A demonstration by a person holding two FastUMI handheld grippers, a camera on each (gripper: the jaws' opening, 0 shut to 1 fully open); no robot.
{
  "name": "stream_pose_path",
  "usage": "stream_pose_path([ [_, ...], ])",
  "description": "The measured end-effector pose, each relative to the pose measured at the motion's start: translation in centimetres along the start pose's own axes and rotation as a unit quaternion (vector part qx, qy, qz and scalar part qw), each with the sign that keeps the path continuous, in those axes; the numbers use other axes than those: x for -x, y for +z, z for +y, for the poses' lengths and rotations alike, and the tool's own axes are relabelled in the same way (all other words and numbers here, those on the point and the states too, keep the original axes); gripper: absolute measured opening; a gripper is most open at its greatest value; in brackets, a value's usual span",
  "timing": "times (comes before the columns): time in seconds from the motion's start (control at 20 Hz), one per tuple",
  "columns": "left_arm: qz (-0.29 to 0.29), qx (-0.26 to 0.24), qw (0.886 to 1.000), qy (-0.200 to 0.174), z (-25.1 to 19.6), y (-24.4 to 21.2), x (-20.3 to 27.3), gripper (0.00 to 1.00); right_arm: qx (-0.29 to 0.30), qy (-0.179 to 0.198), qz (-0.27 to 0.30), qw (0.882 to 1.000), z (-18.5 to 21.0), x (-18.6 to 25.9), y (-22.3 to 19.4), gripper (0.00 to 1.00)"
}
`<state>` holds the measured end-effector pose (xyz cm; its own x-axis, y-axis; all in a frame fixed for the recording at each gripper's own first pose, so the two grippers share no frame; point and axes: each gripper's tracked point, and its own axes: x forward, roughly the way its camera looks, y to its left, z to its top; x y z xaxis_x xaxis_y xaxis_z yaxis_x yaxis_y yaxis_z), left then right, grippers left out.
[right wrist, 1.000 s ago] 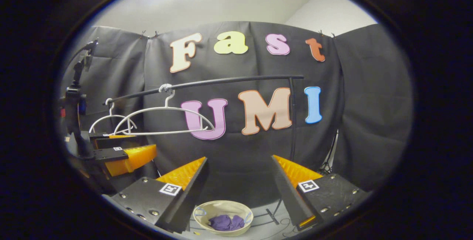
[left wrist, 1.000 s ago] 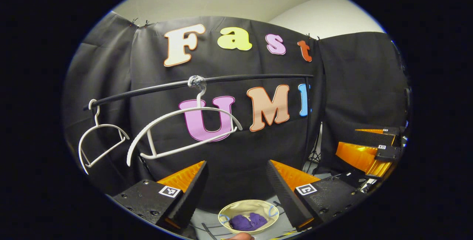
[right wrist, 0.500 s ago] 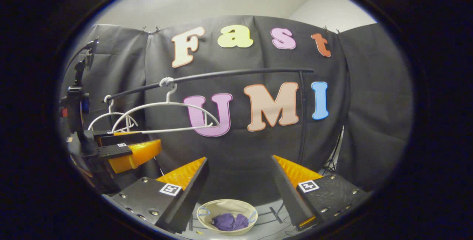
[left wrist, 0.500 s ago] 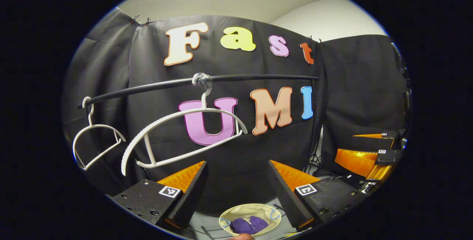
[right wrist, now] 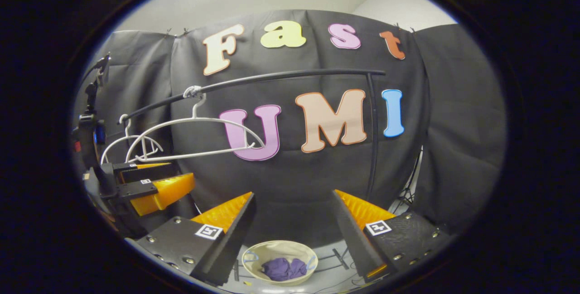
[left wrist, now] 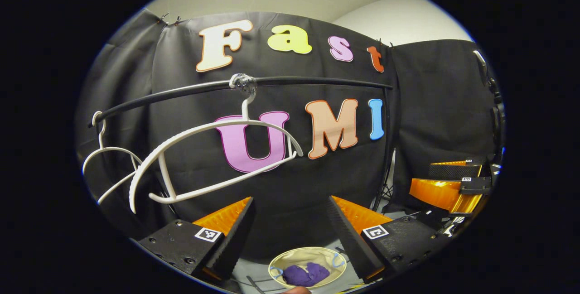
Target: Grasp the clothes on the hanger with both hands and then place them into the laundry hamper below.
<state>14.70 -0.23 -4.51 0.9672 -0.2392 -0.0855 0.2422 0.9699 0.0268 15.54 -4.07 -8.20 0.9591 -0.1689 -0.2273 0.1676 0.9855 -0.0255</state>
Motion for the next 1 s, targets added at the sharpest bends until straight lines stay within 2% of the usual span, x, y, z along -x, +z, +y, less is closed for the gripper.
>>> stream_pose_path([
  [0.05, 0.000, 0.000, 1.000, 0.002, 0.1, 0.0, -0.2, 1.00, -0.002, 0.001, -0.001, 1.000, -0.1, -0.2, 0.1, 0.99],
  [0.5, 0.010, 0.014, 1.000, 0.001, -0.5, -0.3, -1.6, 1.00, -0.006, -0.002, 0.010, 1.000, -0.8, -0.8, -0.7, 0.99],
  [0.8, -0.012, 0.009, 1.000, 0.016, 0.5, 1.4, -1.7, 0.98, 0.007, 0.007, 0.016, 1.000, -0.6, -1.4, 0.3, 0.99],
  [0.9, -0.021, 0.009, 1.000, 0.010, 0.3, 1.8, -1.9, 1.00, 0.010, 0.008, 0.018, 1.000, -0.4, -1.8, 0.3, 0.99],
  [1.0, -0.027, 0.006, 1.000, 0.003, 0.1, 2.1, -2.3, 0.98, 0.007, 0.010, 0.020, 1.000, -0.1, -2.3, 0.2, 0.99],
])
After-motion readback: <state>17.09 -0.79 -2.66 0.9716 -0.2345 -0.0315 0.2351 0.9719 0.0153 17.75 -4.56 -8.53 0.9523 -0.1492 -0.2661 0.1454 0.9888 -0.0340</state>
